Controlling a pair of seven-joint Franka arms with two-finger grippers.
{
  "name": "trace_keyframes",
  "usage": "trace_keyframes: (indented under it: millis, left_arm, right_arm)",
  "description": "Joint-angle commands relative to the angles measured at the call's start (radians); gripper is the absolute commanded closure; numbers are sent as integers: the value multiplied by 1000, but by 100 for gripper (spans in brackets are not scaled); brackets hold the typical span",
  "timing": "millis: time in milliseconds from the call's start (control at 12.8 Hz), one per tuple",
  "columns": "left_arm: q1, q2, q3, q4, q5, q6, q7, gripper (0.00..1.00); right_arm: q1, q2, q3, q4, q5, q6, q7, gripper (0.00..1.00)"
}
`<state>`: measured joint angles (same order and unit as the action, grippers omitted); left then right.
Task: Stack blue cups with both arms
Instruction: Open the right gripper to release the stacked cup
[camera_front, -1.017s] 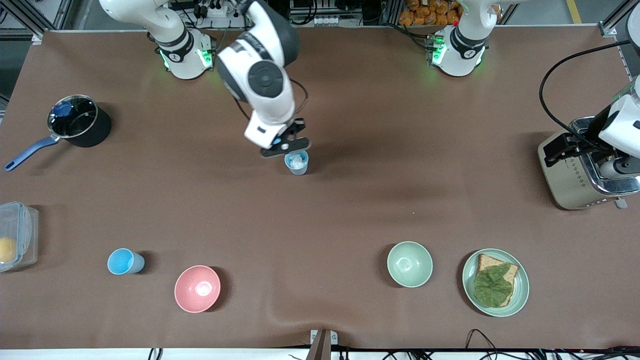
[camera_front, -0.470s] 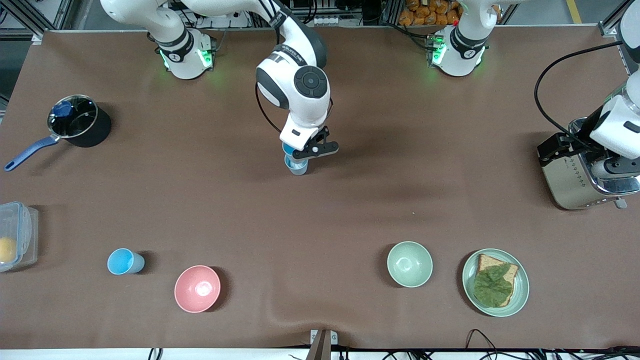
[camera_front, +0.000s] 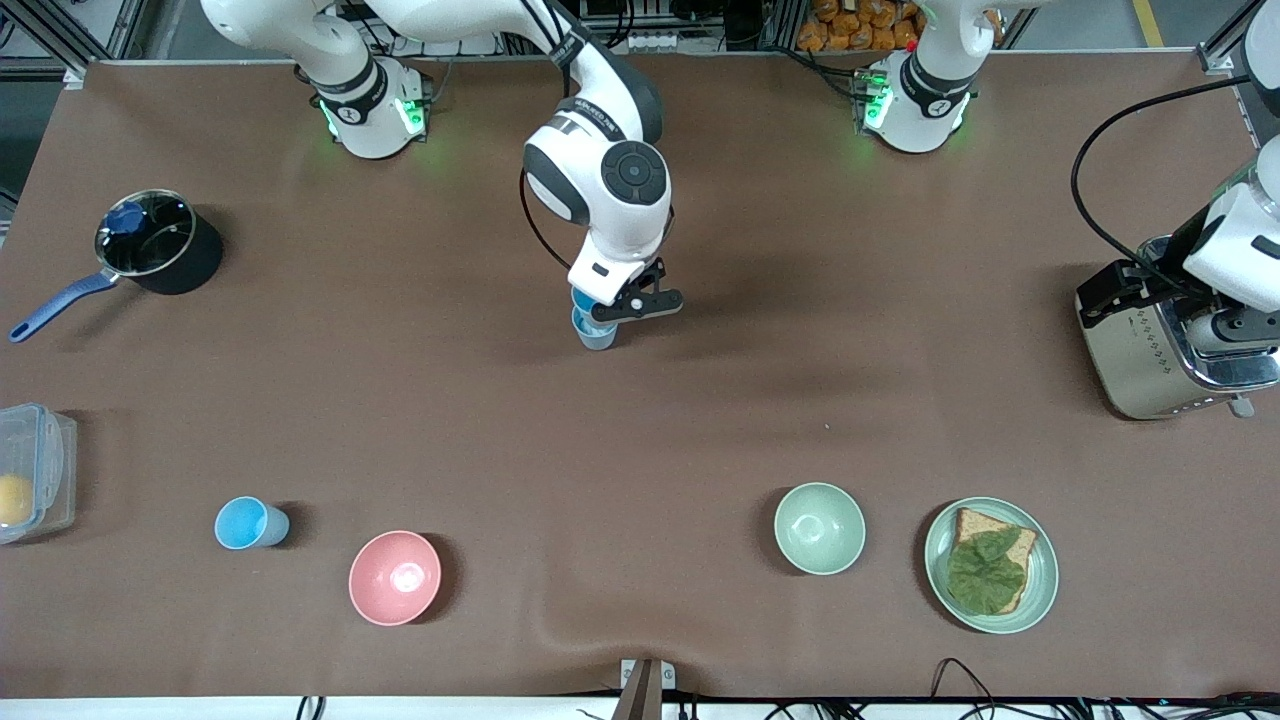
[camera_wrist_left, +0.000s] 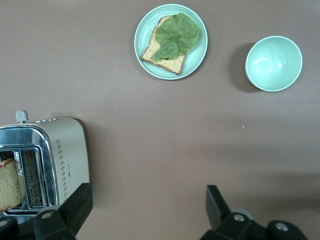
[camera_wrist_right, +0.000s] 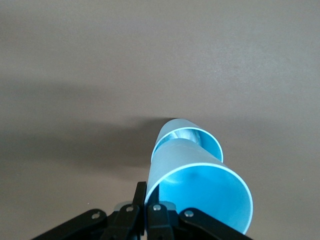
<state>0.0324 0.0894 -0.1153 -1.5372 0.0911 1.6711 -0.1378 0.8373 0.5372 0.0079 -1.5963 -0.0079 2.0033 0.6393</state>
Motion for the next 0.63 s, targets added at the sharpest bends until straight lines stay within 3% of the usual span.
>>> trace_keyframes:
  millis: [0,78,157,235,313,548]
  left_arm:
    - [9,-25,-3,-20,-19,-8,26,0]
    - [4,-23,-3,-20,-21,-8,26,0]
    - [4,-22,-4,-21,-21,-8,26,0]
    - [3,-22,-7,-21,-21,-8,23,0]
    - [3,-22,-7,-21,-21,-10,21,0]
    - [3,-23,-9,-17,-42,-30,24,0]
  right_arm:
    - [8,15,-5,30,-17,-40,31,98]
    - [5,14,-5,33,-18,-57,34,90]
    - [-1,9,-5,33,-18,-61,34,63]
    - [-6,4,-8,33,-18,-61,34,9]
    - [-7,1,-9,36,-18,-61,34,0]
    - [-82,-29,-13,61,-12,-86,19,0]
